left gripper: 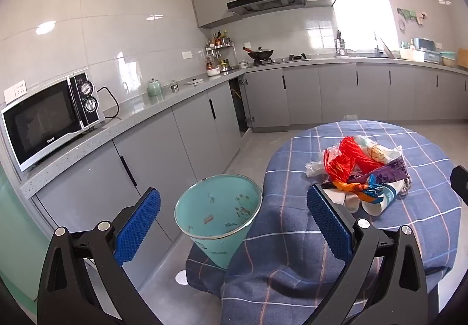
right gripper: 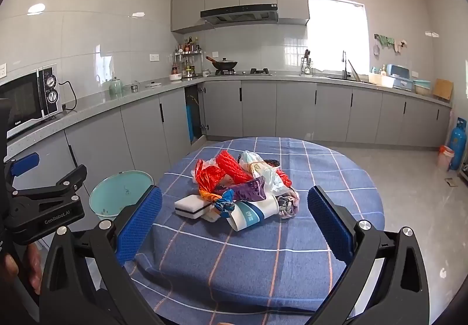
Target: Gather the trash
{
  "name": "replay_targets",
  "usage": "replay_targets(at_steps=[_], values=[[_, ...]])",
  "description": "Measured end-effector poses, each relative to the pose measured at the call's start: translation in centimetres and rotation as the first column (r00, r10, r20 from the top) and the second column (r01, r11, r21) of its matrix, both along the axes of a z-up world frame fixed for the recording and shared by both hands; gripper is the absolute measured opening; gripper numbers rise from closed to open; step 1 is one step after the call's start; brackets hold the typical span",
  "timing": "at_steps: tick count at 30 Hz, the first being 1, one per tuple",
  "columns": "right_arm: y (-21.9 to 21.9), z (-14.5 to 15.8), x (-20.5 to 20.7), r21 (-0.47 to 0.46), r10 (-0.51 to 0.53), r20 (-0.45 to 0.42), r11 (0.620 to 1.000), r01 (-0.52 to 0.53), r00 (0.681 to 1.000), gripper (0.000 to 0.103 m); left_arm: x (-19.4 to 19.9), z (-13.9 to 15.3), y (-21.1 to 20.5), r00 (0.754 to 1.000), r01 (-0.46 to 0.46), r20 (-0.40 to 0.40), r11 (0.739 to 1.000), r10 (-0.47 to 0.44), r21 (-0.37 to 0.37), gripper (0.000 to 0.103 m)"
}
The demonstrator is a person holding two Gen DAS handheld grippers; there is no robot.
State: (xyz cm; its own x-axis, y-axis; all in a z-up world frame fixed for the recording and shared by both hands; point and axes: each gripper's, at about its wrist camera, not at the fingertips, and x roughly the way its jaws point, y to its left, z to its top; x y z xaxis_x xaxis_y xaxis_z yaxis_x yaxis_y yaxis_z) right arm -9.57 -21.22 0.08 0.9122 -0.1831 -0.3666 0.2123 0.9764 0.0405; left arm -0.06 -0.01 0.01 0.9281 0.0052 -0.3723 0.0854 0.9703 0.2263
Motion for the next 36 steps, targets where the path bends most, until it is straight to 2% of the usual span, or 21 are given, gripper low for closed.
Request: replay_targets(at_steps=[36], values=[[-0.07, -0.03, 0.16, 0.008, 0.002, 0.000, 1.000, -0.002, 1.000, 0.098, 0.41, 0.79, 0.84, 1.000, -0.017, 0.010, 1.000, 0.017, -0.007, 0.099]])
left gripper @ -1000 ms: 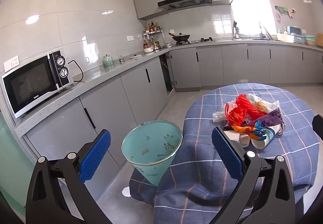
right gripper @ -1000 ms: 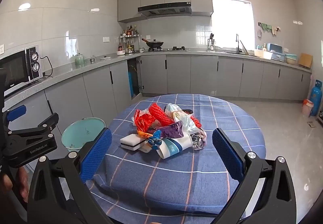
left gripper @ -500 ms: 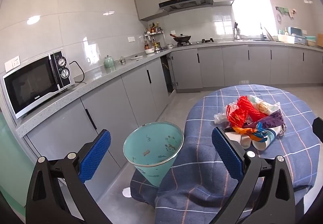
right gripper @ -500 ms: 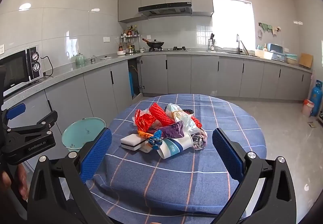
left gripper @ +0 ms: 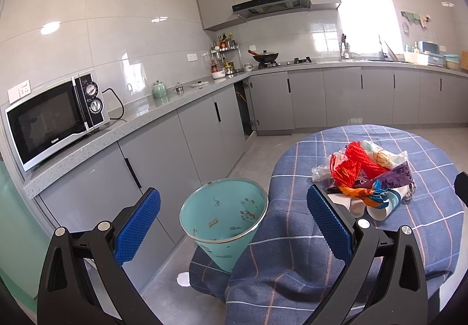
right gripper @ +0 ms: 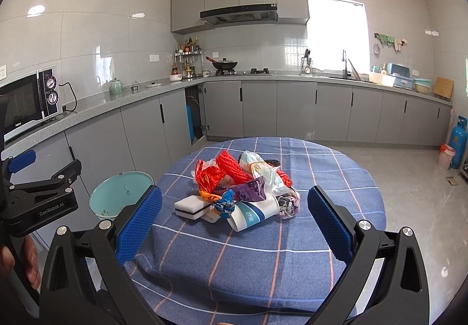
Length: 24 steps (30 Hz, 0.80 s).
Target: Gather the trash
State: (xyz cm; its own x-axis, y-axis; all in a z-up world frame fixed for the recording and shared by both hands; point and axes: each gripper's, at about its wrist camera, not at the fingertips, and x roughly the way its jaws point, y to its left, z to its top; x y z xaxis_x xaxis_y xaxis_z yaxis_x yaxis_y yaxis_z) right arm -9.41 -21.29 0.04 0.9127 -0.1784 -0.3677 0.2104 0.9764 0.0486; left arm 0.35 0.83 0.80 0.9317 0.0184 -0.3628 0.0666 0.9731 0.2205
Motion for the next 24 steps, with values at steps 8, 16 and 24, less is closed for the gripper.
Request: replay_targets(at_steps=[8, 16, 24], values=[[0.01, 0.12, -0.15, 0.000, 0.000, 0.003, 1.000, 0.000, 1.000, 0.098, 0.00, 0.08, 0.08, 1.000, 0.000, 0.001, 1.000, 0.000, -0.001, 0.099], [-0.03, 0.41, -0.17, 0.000, 0.003, 0.004, 1.000, -0.003, 1.000, 0.098, 0.08, 0.10, 0.20, 1.000, 0.000, 0.001, 1.000, 0.000, -0.003, 0.099], [0.09, 0.44, -0.23, -0.002, 0.003, 0.005, 1.000, -0.003, 1.000, 0.098, 0.05, 0.08, 0.18, 1.000, 0.000, 0.001, 1.000, 0.000, -0.003, 0.099]])
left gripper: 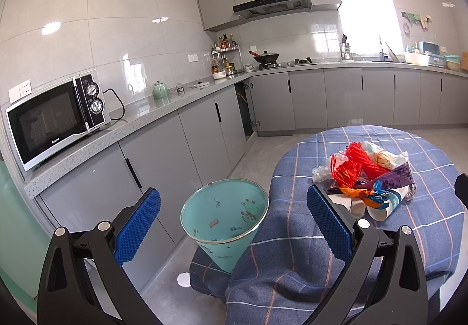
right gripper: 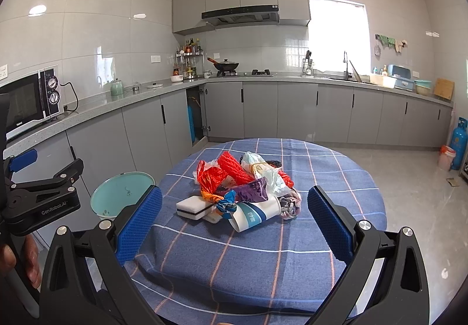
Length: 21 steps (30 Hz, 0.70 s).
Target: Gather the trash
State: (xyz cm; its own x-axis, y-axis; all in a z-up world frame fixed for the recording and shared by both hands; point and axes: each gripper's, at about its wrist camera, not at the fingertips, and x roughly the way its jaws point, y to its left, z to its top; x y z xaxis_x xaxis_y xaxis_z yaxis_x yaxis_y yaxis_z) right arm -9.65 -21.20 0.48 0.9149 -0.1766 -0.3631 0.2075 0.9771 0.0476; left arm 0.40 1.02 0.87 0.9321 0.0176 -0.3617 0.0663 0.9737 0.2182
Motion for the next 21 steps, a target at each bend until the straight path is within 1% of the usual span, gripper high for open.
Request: replay_targets(at_steps=[21], values=[[0.20, -0.07, -0.01, -0.001, 0.000, 0.002, 1.000, 0.000, 1.000, 0.098, -0.01, -0.02, 0.17, 1.000, 0.001, 0.000, 1.000, -0.001, -0.002, 0.099]])
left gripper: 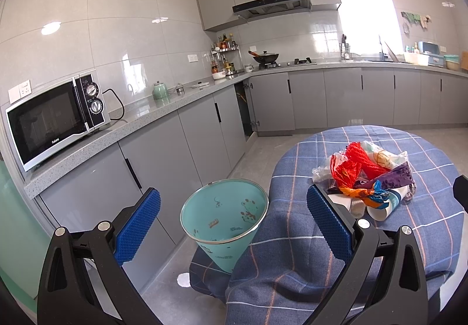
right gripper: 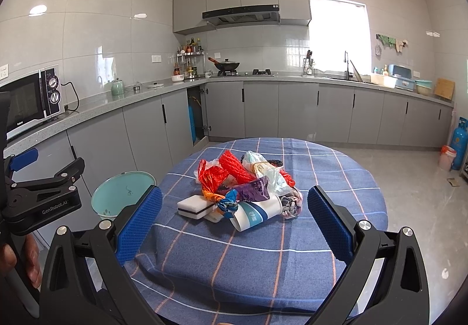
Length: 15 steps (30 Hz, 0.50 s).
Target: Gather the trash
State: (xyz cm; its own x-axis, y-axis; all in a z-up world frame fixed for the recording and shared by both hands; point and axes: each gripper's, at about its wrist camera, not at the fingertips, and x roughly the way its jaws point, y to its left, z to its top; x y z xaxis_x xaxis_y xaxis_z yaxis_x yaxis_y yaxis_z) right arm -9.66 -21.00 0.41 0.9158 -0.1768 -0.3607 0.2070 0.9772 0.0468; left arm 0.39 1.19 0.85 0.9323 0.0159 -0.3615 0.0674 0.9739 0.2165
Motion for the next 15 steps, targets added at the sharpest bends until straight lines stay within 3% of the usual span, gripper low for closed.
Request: replay_targets(at_steps=[15], values=[[-0.4, -1.3, 0.9, -0.018, -0.019, -0.022, 1.000, 0.018, 1.000, 0.098, 0.8, -1.1, -0.2, 1.000, 0.002, -0.022, 1.000, -0.001, 0.011, 0.099]])
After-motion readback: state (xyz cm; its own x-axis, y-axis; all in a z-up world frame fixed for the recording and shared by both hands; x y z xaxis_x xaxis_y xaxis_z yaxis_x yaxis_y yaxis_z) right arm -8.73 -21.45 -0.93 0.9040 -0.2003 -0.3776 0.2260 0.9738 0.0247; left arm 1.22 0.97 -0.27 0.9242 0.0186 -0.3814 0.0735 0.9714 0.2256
